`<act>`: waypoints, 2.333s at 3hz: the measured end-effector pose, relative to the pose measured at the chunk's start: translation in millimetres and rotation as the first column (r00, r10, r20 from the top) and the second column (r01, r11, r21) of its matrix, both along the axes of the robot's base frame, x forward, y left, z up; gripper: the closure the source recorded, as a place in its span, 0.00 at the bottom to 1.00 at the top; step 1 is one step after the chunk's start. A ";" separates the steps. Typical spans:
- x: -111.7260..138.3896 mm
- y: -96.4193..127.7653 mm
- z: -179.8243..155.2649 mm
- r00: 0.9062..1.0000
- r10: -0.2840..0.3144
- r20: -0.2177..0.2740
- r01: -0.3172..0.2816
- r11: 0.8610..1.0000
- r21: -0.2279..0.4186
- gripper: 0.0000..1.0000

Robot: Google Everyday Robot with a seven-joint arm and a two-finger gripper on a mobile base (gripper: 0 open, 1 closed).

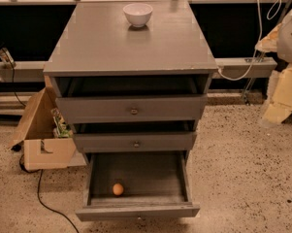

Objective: Pick orange from bottom drawer and place on counter

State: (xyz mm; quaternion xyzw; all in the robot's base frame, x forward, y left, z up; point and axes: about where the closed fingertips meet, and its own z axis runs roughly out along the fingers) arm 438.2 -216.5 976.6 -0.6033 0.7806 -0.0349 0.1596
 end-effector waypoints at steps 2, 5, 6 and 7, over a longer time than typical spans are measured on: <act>-4.8 16.4 -26.1 0.999 0.015 -0.043 -0.010 0.994 0.112 0.00; -15.7 106.9 -149.0 0.983 0.028 -0.184 0.081 0.823 0.562 0.00; -16.1 106.7 -148.9 0.982 0.030 -0.185 0.081 0.824 0.561 0.00; -7.7 107.5 -190.6 0.983 0.022 -0.184 0.087 0.822 0.563 0.00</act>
Offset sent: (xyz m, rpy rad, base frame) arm -0.0137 0.0447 -0.0745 0.3244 0.1480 0.0374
